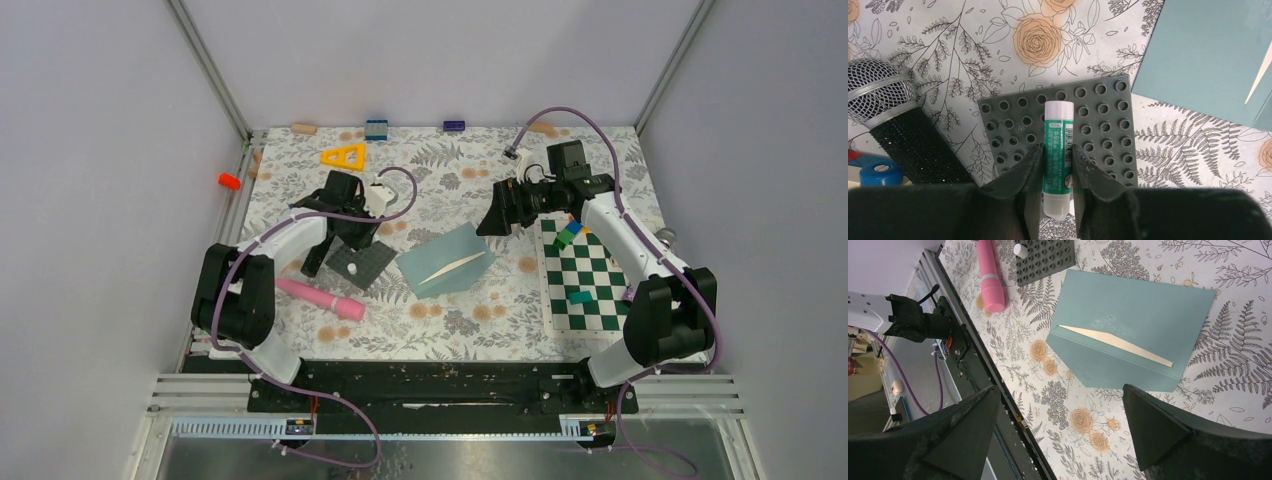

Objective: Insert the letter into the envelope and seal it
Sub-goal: Place the solid glue at the center of the board.

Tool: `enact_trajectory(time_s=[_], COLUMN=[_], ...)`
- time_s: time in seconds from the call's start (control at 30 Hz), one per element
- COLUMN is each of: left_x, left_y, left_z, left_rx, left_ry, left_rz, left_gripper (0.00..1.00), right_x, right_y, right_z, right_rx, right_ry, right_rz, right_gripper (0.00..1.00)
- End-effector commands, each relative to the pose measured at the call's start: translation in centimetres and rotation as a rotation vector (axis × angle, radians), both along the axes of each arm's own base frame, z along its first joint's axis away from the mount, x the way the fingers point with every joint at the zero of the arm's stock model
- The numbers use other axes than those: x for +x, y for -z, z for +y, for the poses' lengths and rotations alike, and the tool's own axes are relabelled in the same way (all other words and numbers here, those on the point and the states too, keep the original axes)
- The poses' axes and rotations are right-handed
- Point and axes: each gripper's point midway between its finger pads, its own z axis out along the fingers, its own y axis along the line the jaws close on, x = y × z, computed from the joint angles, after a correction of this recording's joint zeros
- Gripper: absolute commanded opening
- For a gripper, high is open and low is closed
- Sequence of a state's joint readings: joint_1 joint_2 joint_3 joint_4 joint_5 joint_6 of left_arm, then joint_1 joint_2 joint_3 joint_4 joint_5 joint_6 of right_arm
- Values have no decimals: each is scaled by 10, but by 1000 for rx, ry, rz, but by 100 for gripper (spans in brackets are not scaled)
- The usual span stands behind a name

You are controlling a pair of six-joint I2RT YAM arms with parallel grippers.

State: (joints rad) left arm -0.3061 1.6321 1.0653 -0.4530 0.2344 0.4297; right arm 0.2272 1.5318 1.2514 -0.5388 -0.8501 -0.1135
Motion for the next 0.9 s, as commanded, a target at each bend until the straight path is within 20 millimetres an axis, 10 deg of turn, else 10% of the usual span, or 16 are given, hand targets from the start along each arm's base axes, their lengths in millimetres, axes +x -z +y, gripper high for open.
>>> enact_trajectory(time_s=[0.0,0.37,0.87], left_x=[14,15,16], left_y=[-2,19,1], left_z=[4,11,8], left_rx=[26,77,50], left_ry=[-1,6,5], left_rz=[-63,-42,-64], left_gripper=[7,16,67], right_x=[-1,-6,-33], right_y=[-14,-20,-15], right_z=[0,-2,-3], right_rx=[22,20,-34], right_ry=[0,-3,-134], right_rz=[-40,-74,-179], right_gripper=[100,100,100])
